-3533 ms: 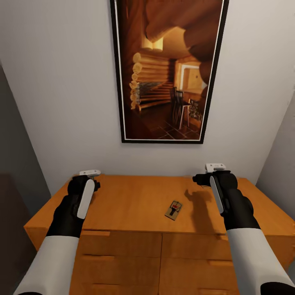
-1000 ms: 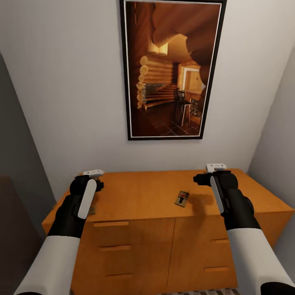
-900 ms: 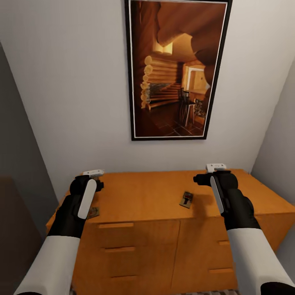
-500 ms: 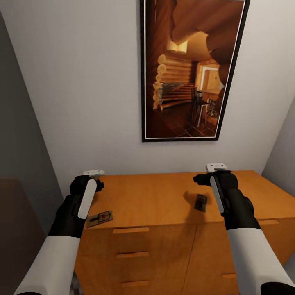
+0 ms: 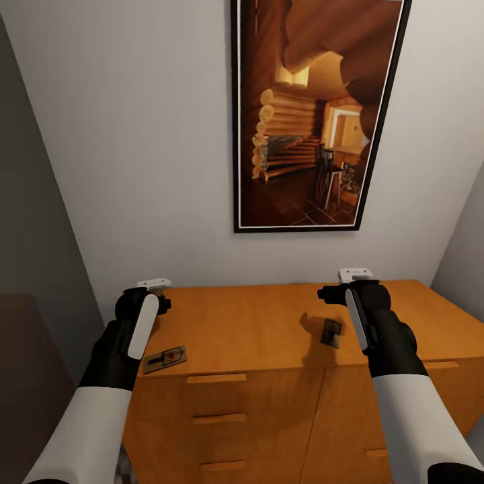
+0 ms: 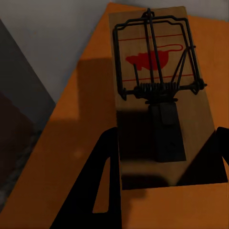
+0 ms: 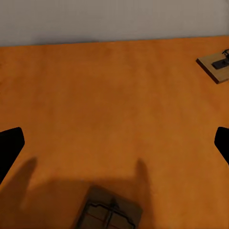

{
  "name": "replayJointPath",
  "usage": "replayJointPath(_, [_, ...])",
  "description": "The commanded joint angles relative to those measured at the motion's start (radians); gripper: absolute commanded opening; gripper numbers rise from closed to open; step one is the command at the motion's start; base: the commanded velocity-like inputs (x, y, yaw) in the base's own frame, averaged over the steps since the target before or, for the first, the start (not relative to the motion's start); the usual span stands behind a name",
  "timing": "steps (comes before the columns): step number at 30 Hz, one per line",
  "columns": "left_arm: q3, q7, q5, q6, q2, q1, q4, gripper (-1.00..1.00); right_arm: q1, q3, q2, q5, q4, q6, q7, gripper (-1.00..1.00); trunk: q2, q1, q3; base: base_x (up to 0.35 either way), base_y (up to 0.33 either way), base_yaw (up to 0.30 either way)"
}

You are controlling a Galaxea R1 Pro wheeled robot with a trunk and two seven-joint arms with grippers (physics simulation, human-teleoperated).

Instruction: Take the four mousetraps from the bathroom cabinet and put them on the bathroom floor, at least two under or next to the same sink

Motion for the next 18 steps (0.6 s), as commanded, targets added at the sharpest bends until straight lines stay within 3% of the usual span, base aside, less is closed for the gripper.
replayJointPath(1, [0.001,0.008,0.01,0.002,-0.001,-0.001,0.0,-1.0,-0.001,0.0,0.0,0.007,-0.001,0.005,0.004,1.0,-0.001,0.0,-0.001,0.0,0.0,0.0])
replayJointPath(10, [0.001,0.008,0.011,0.002,0.0,-0.001,0.0,-1.0,-0.001,-0.01,0.0,0.003,0.001,0.005,-0.002,1.0,-0.001,0.0,-0.001,0.0,0.0,0.0])
replayJointPath(15, [0.001,0.008,0.011,0.002,0.0,-0.001,0.001,-1.0,-0.001,-0.05,-0.008,0.002,0.012,0.005,-0.011,1.0,-0.001,0.0,-0.001,0.0,0.0,0.0])
replayJointPath(18, [0.001,0.008,0.011,0.002,0.0,-0.001,0.001,-1.0,-0.002,-0.079,-0.027,0.002,0.041,0.005,-0.038,1.0,-0.001,0.0,-0.001,0.0,0.0,0.0])
